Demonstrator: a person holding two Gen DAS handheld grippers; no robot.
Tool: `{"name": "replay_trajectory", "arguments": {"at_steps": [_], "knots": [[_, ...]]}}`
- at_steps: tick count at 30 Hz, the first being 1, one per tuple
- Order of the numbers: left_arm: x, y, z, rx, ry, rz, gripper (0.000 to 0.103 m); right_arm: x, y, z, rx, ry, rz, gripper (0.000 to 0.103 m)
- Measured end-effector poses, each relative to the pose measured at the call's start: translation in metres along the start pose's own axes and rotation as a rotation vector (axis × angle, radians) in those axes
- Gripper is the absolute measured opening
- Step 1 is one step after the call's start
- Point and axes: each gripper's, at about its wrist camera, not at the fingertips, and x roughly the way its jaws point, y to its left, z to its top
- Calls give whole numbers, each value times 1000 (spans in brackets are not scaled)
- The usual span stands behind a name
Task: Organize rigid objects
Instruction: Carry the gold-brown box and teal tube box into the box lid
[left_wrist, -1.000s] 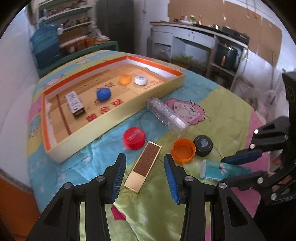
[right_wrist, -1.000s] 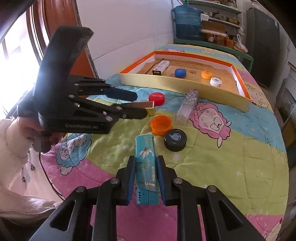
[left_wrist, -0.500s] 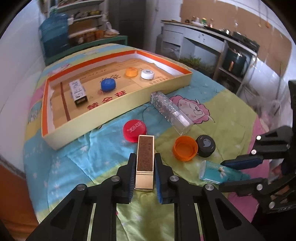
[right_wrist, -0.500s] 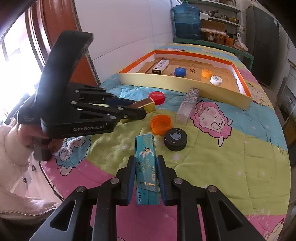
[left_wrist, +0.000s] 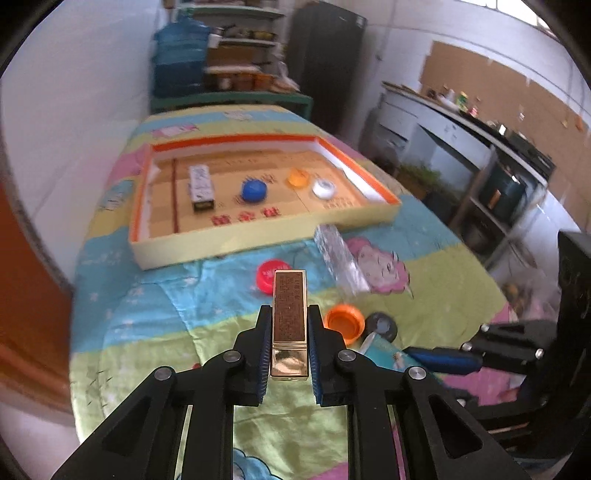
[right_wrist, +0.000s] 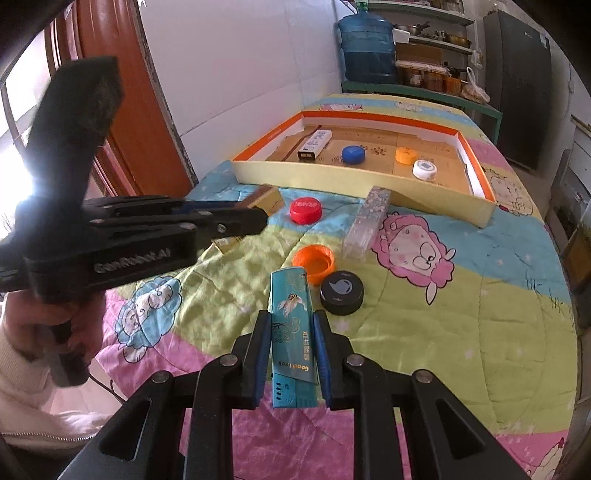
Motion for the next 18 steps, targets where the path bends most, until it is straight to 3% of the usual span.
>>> {"name": "replay_trajectory", "arguments": {"at_steps": [10,18], "knots": [[-24,0,11,-125,-63,139,18,-10,-2,18,-16,-59,-30,23],[-24,-3,18,-148,-71,179,18,-19,-7,38,-31,-122,-56,23]]}}
